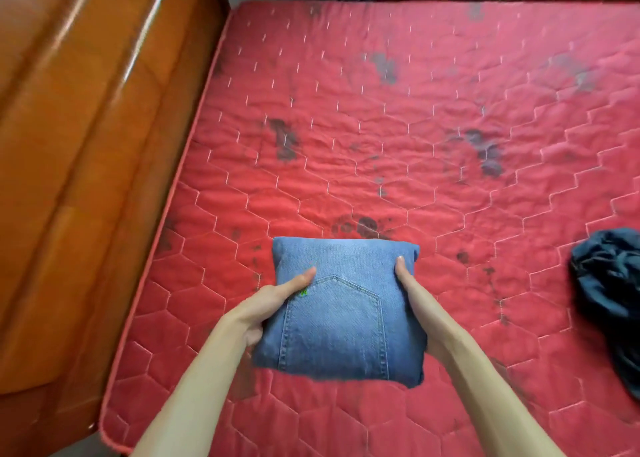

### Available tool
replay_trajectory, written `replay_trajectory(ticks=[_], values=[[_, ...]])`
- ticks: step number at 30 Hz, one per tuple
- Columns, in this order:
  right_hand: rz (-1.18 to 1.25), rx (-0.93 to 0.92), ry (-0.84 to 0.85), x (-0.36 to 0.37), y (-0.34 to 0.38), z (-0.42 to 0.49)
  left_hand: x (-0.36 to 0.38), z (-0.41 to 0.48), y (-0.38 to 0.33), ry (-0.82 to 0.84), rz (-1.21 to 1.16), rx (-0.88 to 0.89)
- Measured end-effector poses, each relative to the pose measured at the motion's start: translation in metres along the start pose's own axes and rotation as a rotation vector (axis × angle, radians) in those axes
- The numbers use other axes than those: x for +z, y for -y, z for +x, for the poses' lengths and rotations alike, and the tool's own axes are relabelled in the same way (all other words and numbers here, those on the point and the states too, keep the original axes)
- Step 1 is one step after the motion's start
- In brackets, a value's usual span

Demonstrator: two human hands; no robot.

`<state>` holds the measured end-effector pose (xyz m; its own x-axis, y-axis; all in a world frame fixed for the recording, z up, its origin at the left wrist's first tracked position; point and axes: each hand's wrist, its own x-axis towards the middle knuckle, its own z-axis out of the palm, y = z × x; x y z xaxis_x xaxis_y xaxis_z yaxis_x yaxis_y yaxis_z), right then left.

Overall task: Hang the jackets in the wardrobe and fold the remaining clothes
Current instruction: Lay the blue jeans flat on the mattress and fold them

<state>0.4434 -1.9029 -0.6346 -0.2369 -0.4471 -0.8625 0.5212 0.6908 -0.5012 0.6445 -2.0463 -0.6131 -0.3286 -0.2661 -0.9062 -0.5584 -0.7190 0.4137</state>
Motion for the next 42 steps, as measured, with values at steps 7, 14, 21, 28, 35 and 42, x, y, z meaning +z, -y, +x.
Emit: replay_trajectory(ticks=[7,14,21,28,35,42], values=[[-0.088,-0.363,0.173,0.032,0.108,-0.146,-0.004,-0.155,-0.093,-0.152,-0.068,0.393],[-0.224,-0.625,0.256,0.07,0.198,-0.275,-0.008,-0.302,-0.149,-0.233,-0.16,0.793],[-0.196,-0.87,0.214,0.114,0.235,-0.352,-0.018,-0.403,-0.156,-0.344,-0.282,0.912],[-0.191,-1.013,0.316,0.122,0.23,-0.391,0.0,-0.467,-0.118,-0.559,-0.274,1.004],[-0.182,-0.938,0.529,0.142,0.186,-0.417,0.017,-0.509,-0.005,-0.578,-0.368,0.933],[-0.415,-0.798,0.882,0.214,0.112,-0.474,0.027,-0.586,0.123,-0.965,-0.582,0.997]])
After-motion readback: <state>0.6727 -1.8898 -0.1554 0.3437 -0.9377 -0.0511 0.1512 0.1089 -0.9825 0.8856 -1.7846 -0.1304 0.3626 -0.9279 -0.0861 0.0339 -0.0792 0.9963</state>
